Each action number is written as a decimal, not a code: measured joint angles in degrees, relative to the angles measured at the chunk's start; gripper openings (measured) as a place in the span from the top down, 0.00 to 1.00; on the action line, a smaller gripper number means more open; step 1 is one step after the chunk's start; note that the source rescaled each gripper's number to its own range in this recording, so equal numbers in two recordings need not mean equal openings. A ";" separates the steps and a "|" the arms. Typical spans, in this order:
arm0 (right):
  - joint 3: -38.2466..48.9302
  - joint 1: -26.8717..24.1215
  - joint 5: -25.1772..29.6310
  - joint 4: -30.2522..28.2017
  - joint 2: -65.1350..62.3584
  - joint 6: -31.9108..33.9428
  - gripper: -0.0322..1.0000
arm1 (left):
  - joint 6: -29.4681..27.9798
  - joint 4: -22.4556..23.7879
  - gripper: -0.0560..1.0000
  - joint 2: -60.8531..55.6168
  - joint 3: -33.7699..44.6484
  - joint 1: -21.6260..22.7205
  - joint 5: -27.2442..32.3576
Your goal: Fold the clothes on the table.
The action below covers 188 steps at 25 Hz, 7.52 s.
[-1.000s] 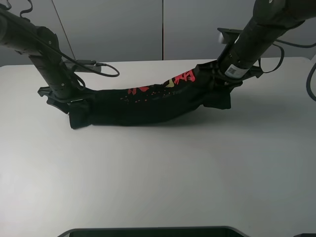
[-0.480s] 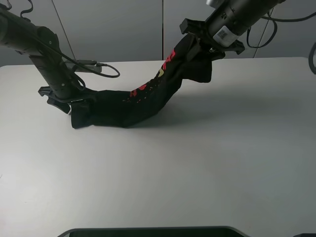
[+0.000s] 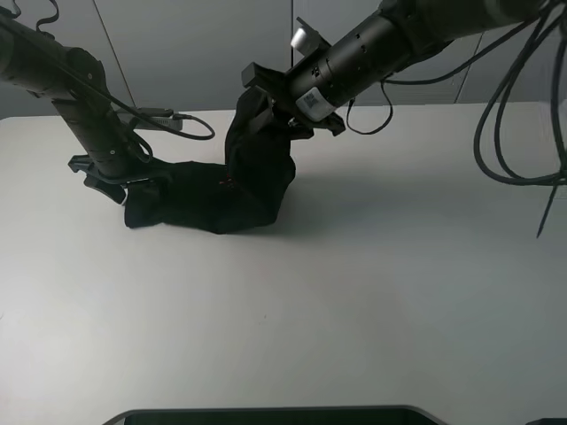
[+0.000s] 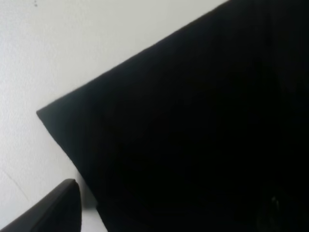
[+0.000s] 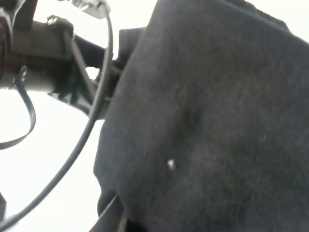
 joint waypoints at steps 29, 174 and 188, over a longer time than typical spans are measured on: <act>-4.03 11.06 -20.78 17.80 13.70 -15.97 0.71 | 0.23 -1.05 0.05 0.14 -0.58 0.00 1.47; 33.93 -12.83 7.01 -52.74 -64.63 20.94 0.00 | 15.05 -9.02 0.05 -58.97 21.13 6.91 11.97; 43.88 -12.83 17.91 -52.74 -98.52 24.07 0.00 | 9.49 -8.43 0.05 -100.67 40.51 6.91 15.85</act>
